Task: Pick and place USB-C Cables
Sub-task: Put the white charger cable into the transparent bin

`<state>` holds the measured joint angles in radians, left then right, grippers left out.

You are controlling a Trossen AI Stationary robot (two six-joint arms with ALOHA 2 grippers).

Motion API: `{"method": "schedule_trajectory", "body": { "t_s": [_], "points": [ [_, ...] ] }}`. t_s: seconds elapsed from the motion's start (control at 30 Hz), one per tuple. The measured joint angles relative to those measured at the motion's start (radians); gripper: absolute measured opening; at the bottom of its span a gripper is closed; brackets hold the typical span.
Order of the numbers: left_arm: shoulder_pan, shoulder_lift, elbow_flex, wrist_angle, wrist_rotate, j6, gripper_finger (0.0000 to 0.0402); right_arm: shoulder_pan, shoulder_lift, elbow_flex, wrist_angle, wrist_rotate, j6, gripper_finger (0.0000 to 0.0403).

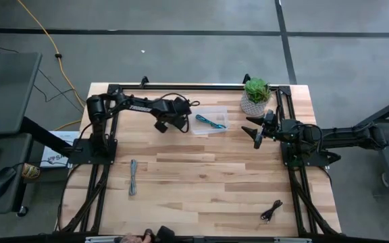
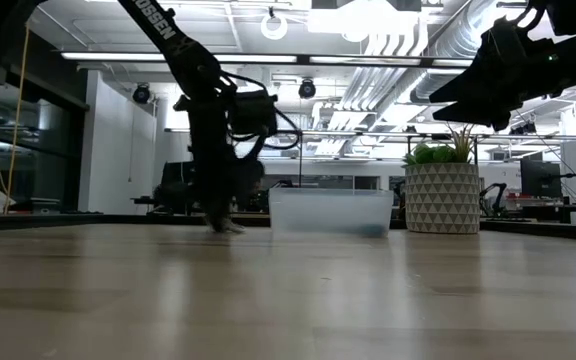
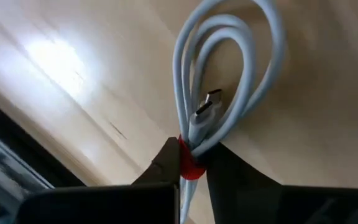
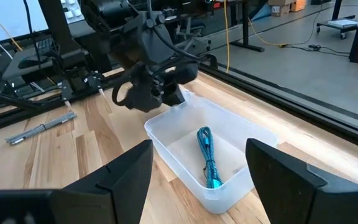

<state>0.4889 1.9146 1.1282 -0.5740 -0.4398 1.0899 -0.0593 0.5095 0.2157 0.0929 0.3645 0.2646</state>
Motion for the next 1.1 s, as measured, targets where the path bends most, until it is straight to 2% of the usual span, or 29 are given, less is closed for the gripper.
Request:
{"method": "schedule_trajectory", "body": {
  "t_s": [0.13, 0.27, 0.33, 0.43, 0.5, 0.57, 0.67, 0.83, 0.97, 1.1],
  "points": [
    [0.024, -0.107, -0.001, -0.094, -0.044, -0.064, 0.0006, 0.0, 0.0, 0.0, 0.0, -0.001, -0.001, 0.025],
    [0.08, -0.25, 0.0, -0.101, -0.082, -0.173, 0.0006, 0.0, 0.0, 0.0, 0.0, 0.0, -0.003, 0.025],
    [0.11, -0.336, 0.002, -0.051, -0.024, -0.275, 0.0004, 0.0, 0.0, 0.0, 0.0, 0.008, -0.016, 0.025],
    [0.154, -0.439, 0.001, 0.034, 0.203, -0.492, 0.0002, 0.0, 0.0, 0.0, 0.0, 0.035, -0.07, 0.025],
    [0.175, -0.496, -0.022, 0.137, 0.388, -0.628, 0.0002, 0.0, 0.0, 0.0, 0.0, 0.056, -0.11, 0.025],
    [0.176, -0.545, -0.08, 0.297, 0.53, -0.745, 0.0001, 0.0, 0.0, 0.0, -0.001, 0.058, -0.112, 0.025],
    [0.131, -0.581, -0.208, 0.558, 0.633, -0.88, 0.0001, 0.0, 0.0, 0.0, -0.001, 0.057, -0.108, 0.025],
    [0.017, -0.578, -0.442, 1.008, 0.65, -1.079, 0.0, 0.0, 0.0, 0.0, 0.0, 0.047, -0.108, 0.025],
    [-0.08, -0.547, -0.564, 1.294, 0.64, -1.193, 0.0, 0.0, 0.0, 0.0, 0.001, 0.017, -0.108, 0.025],
    [-0.123, -0.54, -0.589, 1.394, 0.598, -1.209, 0.0, 0.0, 0.0, 0.0, 0.001, -0.07, -0.108, 0.025]
  ]
}}
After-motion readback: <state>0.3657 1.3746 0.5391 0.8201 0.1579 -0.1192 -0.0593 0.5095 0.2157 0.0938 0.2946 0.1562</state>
